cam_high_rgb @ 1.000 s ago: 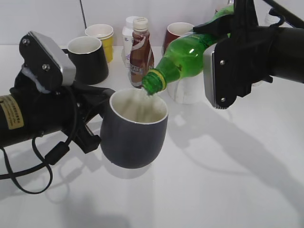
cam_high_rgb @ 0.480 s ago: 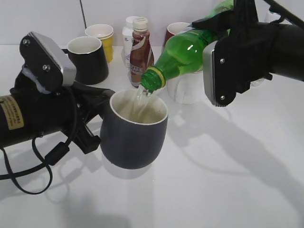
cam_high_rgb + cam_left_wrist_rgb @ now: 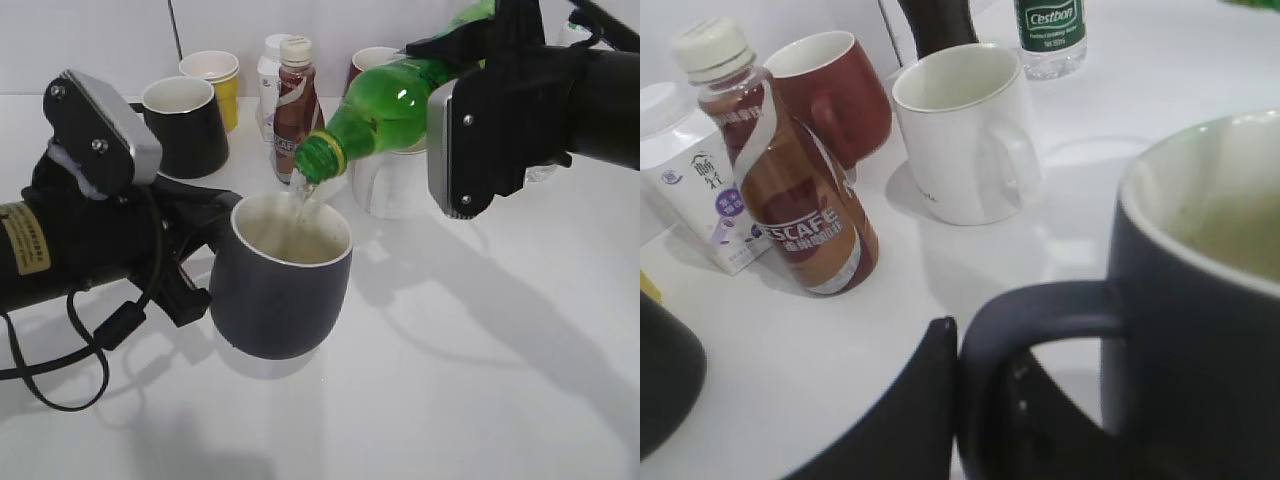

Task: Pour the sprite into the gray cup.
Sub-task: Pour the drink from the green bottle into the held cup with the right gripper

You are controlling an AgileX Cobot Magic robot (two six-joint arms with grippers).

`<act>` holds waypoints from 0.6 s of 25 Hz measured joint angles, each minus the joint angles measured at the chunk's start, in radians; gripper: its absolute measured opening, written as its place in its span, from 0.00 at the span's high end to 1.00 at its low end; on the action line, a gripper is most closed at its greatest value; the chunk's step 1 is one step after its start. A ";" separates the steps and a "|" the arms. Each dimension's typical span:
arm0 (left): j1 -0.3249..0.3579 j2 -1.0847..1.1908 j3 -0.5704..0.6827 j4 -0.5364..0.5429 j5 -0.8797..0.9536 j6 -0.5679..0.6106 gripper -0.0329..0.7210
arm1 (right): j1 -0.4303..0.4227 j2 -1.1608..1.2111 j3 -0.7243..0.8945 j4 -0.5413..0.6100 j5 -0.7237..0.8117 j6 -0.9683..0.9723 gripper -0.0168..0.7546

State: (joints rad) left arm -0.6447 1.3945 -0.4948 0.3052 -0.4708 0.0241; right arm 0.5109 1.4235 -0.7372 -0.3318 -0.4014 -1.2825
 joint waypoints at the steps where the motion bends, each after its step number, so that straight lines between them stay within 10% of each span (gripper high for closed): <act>1: 0.000 0.000 0.000 0.000 0.001 0.000 0.89 | 0.000 0.000 0.000 0.001 0.000 0.016 0.51; 15: 0.000 0.000 0.000 0.001 0.004 0.000 0.89 | 0.000 0.002 0.032 -0.097 -0.001 0.629 0.51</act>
State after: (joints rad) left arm -0.6447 1.3945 -0.4948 0.3067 -0.4667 0.0241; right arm 0.5109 1.4253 -0.7054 -0.4290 -0.4023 -0.6533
